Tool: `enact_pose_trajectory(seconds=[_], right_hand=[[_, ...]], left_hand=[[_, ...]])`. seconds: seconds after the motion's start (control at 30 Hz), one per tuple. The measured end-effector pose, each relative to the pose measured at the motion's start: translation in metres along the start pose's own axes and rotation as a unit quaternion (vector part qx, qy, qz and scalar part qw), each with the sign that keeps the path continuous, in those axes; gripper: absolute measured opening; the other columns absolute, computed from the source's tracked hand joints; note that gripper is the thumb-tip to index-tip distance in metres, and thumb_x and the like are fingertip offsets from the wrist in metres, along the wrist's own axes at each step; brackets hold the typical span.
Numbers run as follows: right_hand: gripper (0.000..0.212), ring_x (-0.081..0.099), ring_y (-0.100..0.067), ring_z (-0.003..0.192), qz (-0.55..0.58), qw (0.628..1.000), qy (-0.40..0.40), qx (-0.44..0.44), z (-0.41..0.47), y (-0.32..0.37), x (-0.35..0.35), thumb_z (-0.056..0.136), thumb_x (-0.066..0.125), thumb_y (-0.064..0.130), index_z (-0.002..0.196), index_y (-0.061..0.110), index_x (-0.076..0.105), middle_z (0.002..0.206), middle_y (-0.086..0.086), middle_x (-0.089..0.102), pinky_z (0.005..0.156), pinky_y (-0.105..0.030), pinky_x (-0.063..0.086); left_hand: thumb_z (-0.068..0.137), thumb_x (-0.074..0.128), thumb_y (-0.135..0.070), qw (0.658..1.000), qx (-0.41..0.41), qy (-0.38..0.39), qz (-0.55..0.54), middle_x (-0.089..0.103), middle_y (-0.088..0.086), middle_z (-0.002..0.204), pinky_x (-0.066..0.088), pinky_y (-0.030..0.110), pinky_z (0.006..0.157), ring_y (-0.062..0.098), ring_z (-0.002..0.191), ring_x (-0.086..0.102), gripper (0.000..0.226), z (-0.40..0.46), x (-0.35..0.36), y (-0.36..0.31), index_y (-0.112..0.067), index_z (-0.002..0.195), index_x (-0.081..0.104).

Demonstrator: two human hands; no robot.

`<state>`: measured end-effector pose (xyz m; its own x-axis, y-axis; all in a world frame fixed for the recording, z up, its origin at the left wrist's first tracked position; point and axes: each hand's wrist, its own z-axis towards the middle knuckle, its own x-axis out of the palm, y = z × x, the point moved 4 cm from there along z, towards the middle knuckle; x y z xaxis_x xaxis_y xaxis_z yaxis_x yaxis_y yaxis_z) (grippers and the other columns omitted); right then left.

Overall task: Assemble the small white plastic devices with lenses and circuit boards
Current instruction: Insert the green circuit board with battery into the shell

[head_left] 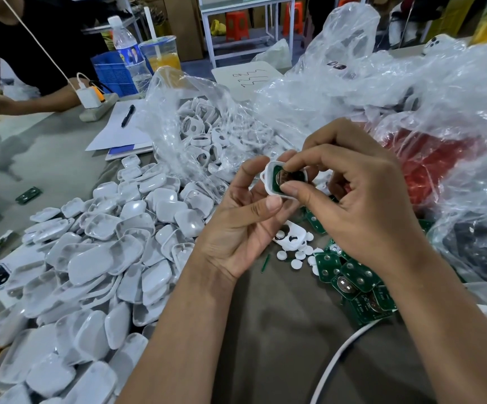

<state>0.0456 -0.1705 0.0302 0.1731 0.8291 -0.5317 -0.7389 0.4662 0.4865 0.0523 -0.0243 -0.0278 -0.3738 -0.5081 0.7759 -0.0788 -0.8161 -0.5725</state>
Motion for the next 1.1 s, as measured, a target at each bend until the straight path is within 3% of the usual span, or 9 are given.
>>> enact_pose_trajectory(seconds=[0.33,0.5,0.67,0.77,0.87,0.93,1.1], right_hand=[[0.016,0.062,-0.014,0.086,0.032,0.999,0.0,0.012,0.0,0.002,-0.001,0.085,0.086,0.017,0.096,0.01,0.078,0.097,-0.003,0.064,0.071,-0.009,0.04],[0.015,0.064,-0.017,0.083,0.077,0.996,-0.001,0.042,-0.002,0.0,-0.001,0.083,0.088,0.021,0.092,0.018,0.078,0.096,0.004,0.066,0.058,-0.025,0.044],[0.014,0.059,-0.015,0.079,0.1,0.993,0.002,0.067,-0.003,-0.005,-0.001,0.082,0.088,0.023,0.091,0.02,0.077,0.095,0.009,0.067,0.058,-0.024,0.043],[0.013,0.059,-0.015,0.078,0.123,0.99,-0.008,0.074,-0.004,-0.005,-0.003,0.085,0.084,0.03,0.092,0.021,0.077,0.095,0.006,0.068,0.055,-0.028,0.046],[0.017,0.058,-0.014,0.076,0.138,0.988,-0.027,0.066,-0.004,-0.005,-0.005,0.093,0.076,0.033,0.095,0.016,0.077,0.094,0.002,0.066,0.051,-0.042,0.048],[0.016,0.06,-0.02,0.077,0.133,0.988,-0.044,0.058,-0.003,-0.007,-0.008,0.097,0.073,0.028,0.097,0.013,0.076,0.094,0.0,0.065,0.049,-0.048,0.048],[0.003,0.056,-0.018,0.075,0.067,0.995,-0.072,0.022,-0.002,-0.003,-0.01,0.095,0.077,0.018,0.097,0.017,0.078,0.093,0.001,0.063,0.048,-0.034,0.041]], left_hand=[[0.065,0.089,0.005,1.0,-0.006,0.0,0.023,0.075,0.012,0.115,0.05,0.044,0.106,0.037,0.119,0.067,0.046,-0.001,-0.002,0.0,-0.018,0.104,0.079],[0.059,0.095,-0.001,0.999,-0.004,-0.012,0.043,0.076,0.008,0.112,0.055,0.041,0.101,0.031,0.114,0.069,0.049,-0.001,-0.005,0.0,-0.022,0.101,0.081],[0.065,0.091,0.001,0.999,-0.011,-0.01,0.033,0.076,0.01,0.113,0.055,0.044,0.102,0.033,0.115,0.069,0.046,-0.001,-0.005,0.001,-0.019,0.104,0.08],[0.076,0.082,0.004,0.999,-0.025,-0.012,-0.017,0.075,0.014,0.114,0.06,0.043,0.092,0.029,0.112,0.072,0.041,-0.001,-0.001,0.001,-0.011,0.114,0.076],[0.077,0.085,-0.003,0.996,-0.045,-0.042,-0.062,0.067,0.025,0.128,0.063,0.04,0.084,0.036,0.109,0.072,0.055,0.001,-0.001,0.002,-0.002,0.128,0.064],[0.076,0.085,-0.011,0.995,-0.055,-0.046,-0.07,0.067,0.026,0.128,0.064,0.036,0.08,0.037,0.105,0.073,0.053,0.003,0.002,0.002,-0.003,0.126,0.068],[0.069,0.09,-0.026,0.991,-0.095,-0.084,-0.047,0.075,0.018,0.107,0.063,0.027,0.067,0.027,0.088,0.077,0.049,0.002,-0.002,0.007,-0.001,0.108,0.077]])
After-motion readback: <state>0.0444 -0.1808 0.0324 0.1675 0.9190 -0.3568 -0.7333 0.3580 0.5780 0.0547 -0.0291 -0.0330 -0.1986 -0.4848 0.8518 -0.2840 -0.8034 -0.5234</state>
